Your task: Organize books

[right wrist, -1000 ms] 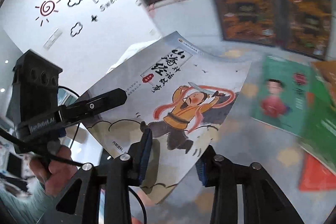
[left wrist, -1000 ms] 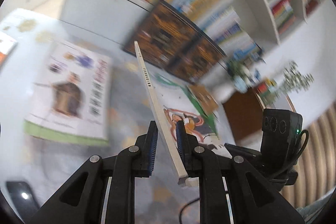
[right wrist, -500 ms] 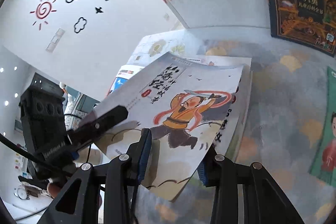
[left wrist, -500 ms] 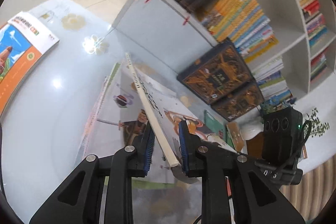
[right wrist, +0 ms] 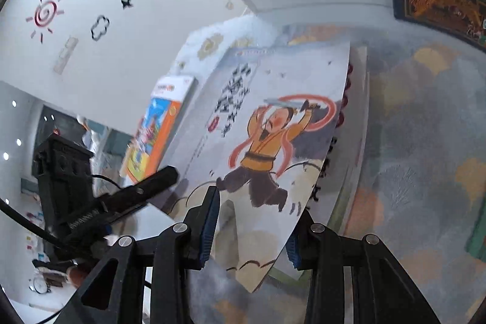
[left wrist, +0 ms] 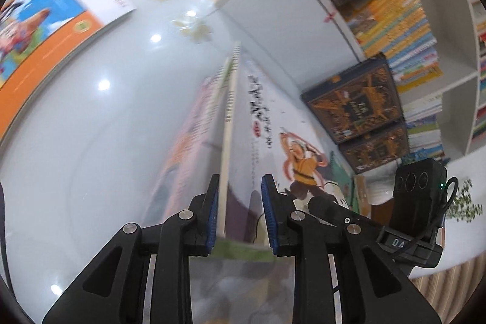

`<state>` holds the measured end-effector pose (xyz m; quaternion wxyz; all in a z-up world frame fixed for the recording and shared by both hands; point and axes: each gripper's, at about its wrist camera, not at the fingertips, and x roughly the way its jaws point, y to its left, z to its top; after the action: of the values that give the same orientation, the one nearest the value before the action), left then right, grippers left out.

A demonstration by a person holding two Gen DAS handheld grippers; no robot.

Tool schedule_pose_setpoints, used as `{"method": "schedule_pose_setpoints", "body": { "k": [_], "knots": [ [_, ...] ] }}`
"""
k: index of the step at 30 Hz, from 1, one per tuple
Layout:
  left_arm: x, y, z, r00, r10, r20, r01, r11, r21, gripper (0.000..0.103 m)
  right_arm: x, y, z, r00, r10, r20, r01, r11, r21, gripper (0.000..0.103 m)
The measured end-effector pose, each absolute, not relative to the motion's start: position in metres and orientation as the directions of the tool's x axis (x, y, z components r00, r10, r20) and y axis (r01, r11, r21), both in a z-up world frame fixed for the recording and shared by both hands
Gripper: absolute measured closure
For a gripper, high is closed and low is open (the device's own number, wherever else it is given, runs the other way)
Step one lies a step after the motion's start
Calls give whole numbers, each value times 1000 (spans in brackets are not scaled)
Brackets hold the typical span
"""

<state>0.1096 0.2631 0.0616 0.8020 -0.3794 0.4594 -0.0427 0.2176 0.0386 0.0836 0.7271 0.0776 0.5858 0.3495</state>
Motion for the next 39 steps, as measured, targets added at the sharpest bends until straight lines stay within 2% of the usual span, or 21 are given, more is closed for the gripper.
{"method": "schedule_pose_setpoints", "body": {
  "k": [2, 5, 9, 12, 18, 23, 25, 26, 29, 35, 39],
  "knots": [
    [97, 265, 63, 569, -357, -740, -308, 743, -595, 80, 214, 38, 73, 56, 565, -823, -404, 766, 499, 65],
    [83, 259, 67, 551, -284, -785, -316, 799, -511, 80, 203, 29, 63, -1, 581, -814, -388, 750, 535, 65],
    [67, 241, 81, 535, -272, -800, -259, 849, -461, 80, 165, 4, 64, -35, 577, -816, -433, 727, 533, 62],
    [65, 211, 94, 530, -322, -785, -173, 865, -472, 77, 130, -32, 56, -35, 543, -839, -425, 752, 504, 58],
    [79, 102, 112, 453, -476, -754, 66, 861, -505, 73, 68, -143, 32, -1, 506, -862, -244, 836, 491, 58],
    [101, -8, 116, 353, -563, -747, 231, 826, -513, 67, 40, -239, 45, 103, 486, -868, -100, 873, 477, 58],
    [111, -47, 116, 316, -589, -744, 281, 807, -520, 61, 41, -281, 56, 173, 466, -868, -41, 883, 467, 56],
    [117, -63, 115, 298, -600, -743, 294, 798, -526, 59, 43, -300, 62, 205, 454, -867, -13, 887, 462, 52],
    [138, -112, 111, 247, -638, -729, 310, 765, -565, 59, 59, -358, 76, 302, 405, -863, 80, 891, 446, 49],
    [189, -190, 116, 296, -611, -734, 332, 786, -521, 59, 123, -439, 97, 492, 329, -806, 248, 834, 493, 49],
    [241, -222, 115, 380, -549, -744, 325, 833, -448, 59, 178, -442, 95, 542, 296, -787, 267, 827, 495, 58]
  ]
}}
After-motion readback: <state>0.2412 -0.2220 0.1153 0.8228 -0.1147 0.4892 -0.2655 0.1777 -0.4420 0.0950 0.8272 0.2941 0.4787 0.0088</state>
